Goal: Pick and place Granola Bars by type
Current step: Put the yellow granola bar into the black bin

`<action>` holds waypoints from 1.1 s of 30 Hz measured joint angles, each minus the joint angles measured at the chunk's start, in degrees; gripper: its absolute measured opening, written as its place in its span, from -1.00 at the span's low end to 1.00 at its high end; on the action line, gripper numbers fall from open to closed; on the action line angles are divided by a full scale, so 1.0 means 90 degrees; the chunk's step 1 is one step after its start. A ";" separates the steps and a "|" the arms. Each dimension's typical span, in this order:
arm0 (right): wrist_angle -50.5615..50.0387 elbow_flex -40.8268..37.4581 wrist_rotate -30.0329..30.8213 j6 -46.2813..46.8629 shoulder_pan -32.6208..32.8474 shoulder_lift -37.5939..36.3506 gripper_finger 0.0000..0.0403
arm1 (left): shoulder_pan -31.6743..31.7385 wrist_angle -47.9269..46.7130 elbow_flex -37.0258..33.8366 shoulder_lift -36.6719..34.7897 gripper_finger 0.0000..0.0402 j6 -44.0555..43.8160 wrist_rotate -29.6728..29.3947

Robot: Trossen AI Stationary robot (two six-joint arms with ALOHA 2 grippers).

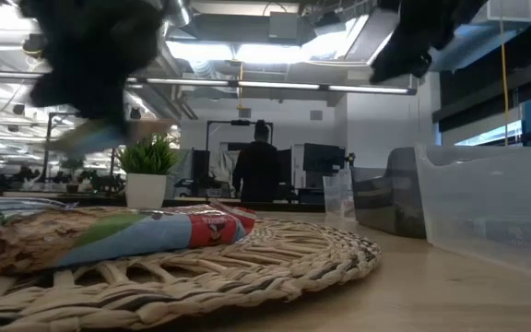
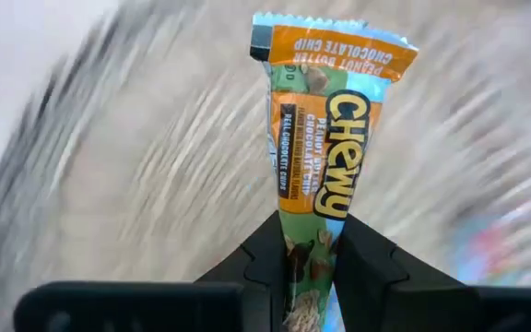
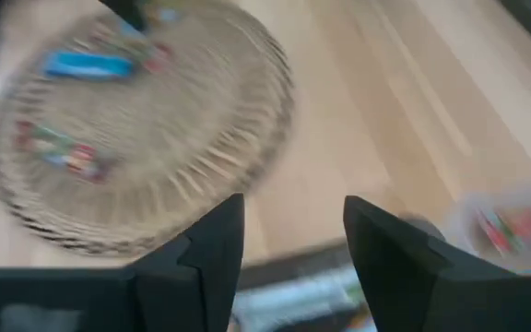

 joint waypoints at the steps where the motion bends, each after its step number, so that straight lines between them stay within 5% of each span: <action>1: 0.0192 0.0000 -0.0058 -0.0139 0.0057 -0.0005 -0.06 | 0.0020 0.0378 0.0034 -0.0040 -0.69 0.0292 -0.0361; 7: 0.1252 0.0000 -0.0762 -0.0989 0.0370 0.0106 -0.06 | 0.0232 0.4137 0.0062 -0.0081 -0.69 0.3172 -0.1671; 15: 0.2354 0.0000 -0.0873 -0.1145 0.0621 0.0285 -0.06 | 0.0523 0.8267 0.0072 0.0267 -0.69 0.6829 -0.1192; 22: 0.2761 0.0000 -0.0846 -0.1206 0.0620 0.0291 -0.06 | 0.0831 0.8903 0.0072 0.0569 -0.69 0.7114 -0.0572; 26: 0.3020 0.0000 -0.0025 -0.0309 0.0615 0.0311 -0.06 | 0.0952 0.9162 0.0070 0.0755 -0.69 0.7001 -0.0163; 33: 0.2958 -0.0005 0.0330 -0.0456 0.0616 0.0323 -0.06 | 0.0995 0.9504 0.0070 0.0828 -0.69 0.7356 0.0229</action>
